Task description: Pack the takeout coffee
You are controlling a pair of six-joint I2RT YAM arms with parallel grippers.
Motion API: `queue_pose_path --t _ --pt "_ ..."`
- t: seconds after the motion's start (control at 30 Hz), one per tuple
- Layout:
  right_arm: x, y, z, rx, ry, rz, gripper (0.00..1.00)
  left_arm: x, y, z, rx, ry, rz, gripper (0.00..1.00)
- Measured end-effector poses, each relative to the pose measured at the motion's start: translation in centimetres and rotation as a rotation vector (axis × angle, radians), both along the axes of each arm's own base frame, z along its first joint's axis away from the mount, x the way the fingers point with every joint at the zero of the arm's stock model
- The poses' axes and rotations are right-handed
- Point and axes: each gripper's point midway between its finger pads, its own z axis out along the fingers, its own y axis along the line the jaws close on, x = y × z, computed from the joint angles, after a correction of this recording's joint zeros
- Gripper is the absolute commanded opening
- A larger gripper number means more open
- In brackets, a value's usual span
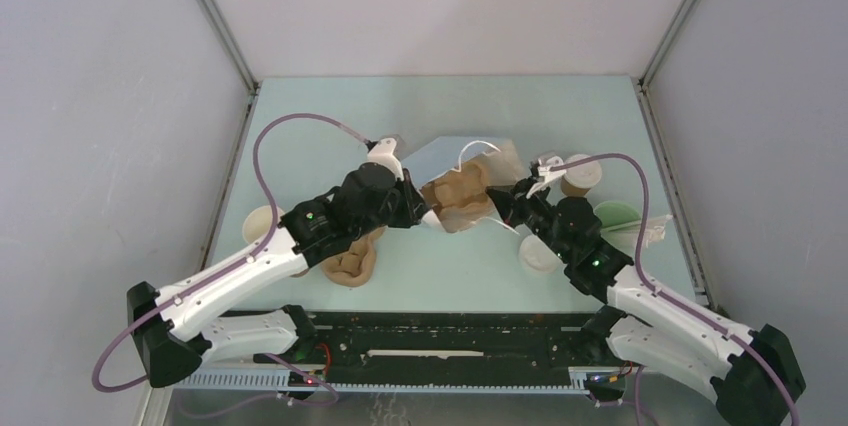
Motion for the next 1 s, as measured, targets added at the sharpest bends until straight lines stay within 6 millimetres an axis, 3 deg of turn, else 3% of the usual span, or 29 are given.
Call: queue_pose_path --t 0.17,0.4,0.7,1.0 --pt "-0.5 -0.4 1.9 -0.044 -0.101 0.069 0.0 -1.2 -2.1 1.6 -0.09 0.015 -0.107 0.0" --pt "-1.0 0.0 2.9 -0.126 -0.033 0.17 0.0 -2.4 -3.8 2.6 -0.177 0.036 -0.193 0.0" --pt "-1.9 1.5 0.4 -0.087 0.254 0.236 0.0 -3.3 -4.2 0.2 -0.186 0.084 -0.226 0.0" --pt "-0.4 2.6 0.5 -0.109 0.307 0.237 0.01 -3.5 -3.8 0.1 -0.217 0.09 -0.215 0.0"
